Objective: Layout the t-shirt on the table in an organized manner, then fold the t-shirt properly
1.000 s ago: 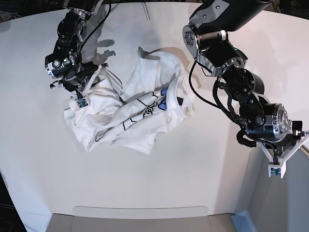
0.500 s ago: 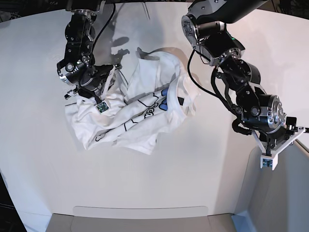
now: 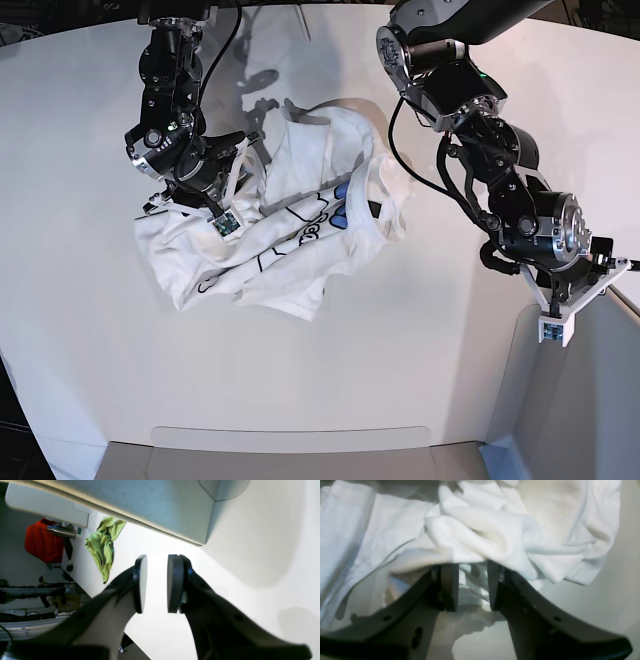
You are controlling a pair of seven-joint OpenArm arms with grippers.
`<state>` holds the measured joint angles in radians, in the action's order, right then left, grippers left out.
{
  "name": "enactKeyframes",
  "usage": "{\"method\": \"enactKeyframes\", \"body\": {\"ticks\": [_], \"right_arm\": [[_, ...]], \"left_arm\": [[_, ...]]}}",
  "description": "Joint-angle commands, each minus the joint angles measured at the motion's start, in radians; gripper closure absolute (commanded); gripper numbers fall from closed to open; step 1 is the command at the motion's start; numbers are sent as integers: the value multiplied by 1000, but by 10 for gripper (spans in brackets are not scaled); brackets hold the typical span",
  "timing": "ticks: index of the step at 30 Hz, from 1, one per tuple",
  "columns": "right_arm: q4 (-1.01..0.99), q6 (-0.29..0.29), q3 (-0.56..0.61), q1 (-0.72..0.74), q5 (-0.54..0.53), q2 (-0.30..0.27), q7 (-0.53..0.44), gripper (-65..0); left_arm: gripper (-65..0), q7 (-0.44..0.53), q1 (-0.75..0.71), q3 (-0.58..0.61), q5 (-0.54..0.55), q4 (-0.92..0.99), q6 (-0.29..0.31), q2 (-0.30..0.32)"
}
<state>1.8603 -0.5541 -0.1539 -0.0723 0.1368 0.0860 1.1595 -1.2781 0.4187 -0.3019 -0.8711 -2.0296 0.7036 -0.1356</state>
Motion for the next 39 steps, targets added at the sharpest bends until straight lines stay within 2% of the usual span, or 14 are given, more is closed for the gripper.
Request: {"method": "enactKeyframes", "body": {"ticks": [1, 12, 19, 22, 30, 36, 39], "right_arm": [[20, -1, 0, 13, -3, -1, -16, -197], [22, -1, 3, 27, -3, -2, -16, -197], [26, -1, 3, 29, -3, -2, -16, -197], [26, -1, 3, 29, -3, -2, -16, -197], [26, -1, 3, 36, -3, -2, -16, -197], [26, -1, 3, 41, -3, -2, -16, -197], [26, -1, 3, 42, -3, -4, -16, -197]], "left_arm": [[-130, 13, 26, 5, -9, -15, -5, 1], [-130, 21, 29, 16, -7, -15, -5, 1], [-130, 208, -8, 14, -7, -15, -5, -2], [-130, 240, -22, 8, -7, -15, -5, -2], [-130, 254, -79, 8, -6, -16, -5, -2], [-130, 398, -146, 5, -6, -16, -5, -2], [-130, 417, -177, 2, -6, -16, -5, 0]]}}
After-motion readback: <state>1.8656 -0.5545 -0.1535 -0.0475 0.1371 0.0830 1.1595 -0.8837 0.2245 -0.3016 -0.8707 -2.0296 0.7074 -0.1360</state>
